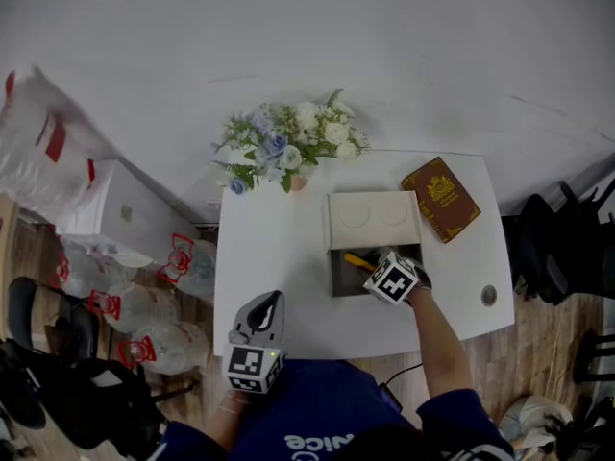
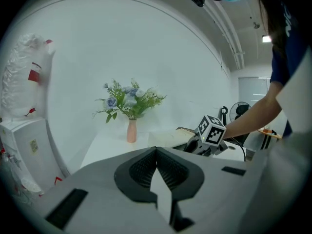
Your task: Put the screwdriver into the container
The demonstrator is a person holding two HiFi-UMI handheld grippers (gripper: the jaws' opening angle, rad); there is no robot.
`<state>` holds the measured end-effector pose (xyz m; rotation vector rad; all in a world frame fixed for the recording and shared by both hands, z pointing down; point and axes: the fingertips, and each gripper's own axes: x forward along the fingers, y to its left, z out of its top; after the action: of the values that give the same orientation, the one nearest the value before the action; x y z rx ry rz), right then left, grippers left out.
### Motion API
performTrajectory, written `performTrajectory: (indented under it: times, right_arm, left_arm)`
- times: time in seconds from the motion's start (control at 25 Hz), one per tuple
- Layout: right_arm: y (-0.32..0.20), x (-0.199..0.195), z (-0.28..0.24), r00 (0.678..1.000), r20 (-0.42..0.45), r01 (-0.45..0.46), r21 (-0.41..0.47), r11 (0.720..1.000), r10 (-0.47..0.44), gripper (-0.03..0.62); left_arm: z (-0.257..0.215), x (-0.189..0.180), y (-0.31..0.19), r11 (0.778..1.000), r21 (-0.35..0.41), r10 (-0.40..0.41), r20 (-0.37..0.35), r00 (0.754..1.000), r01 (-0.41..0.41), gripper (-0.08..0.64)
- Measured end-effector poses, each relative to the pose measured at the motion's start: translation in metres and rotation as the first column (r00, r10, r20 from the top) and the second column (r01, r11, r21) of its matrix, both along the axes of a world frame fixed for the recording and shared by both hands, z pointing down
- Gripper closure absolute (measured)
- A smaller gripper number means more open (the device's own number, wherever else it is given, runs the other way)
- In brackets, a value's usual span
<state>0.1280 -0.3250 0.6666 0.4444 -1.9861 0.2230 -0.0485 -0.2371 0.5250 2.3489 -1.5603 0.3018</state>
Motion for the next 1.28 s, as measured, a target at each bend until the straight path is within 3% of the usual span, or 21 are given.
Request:
performTrajectory:
  times: [0.36,0.64,0.8,0.96,1.28]
  right_arm:
    - [-0.004,0.004,-0.018,0.995,0.066,-0.078,0.024,0.997,0.077,0.441]
    - [-0.006,0.004,-0.076,0.961,0.235,-0.179,0.117,0.977,0.148,0.440]
    - [-0.002,0.012,-0.116,0.895,0.382,-0.314,0.175,0.933,0.230,0.440]
    - [0.014,0.021,-0.147,0.847,0.461,-0.407,0.242,0.881,0.265,0.440]
    - [0.065,0.044,-0.187,0.716,0.602,-0.609,0.291,0.738,0.353,0.449]
  left_arm:
    - [0.001,0.005,-0.002,1.000,-0.004,0.019,-0.003,1.000,-0.019,0.543]
    - [-0.001,0.014,0.000,0.999,0.015,0.043,0.000,0.999,-0.043,0.543]
    - [-0.013,0.025,0.003,0.997,0.036,0.071,-0.020,0.997,-0.070,0.543]
    - [-0.021,0.032,0.009,0.994,0.059,0.091,-0.023,0.996,-0.089,0.543]
    - [-0.048,0.056,0.023,0.979,0.124,0.170,-0.068,0.983,-0.160,0.543]
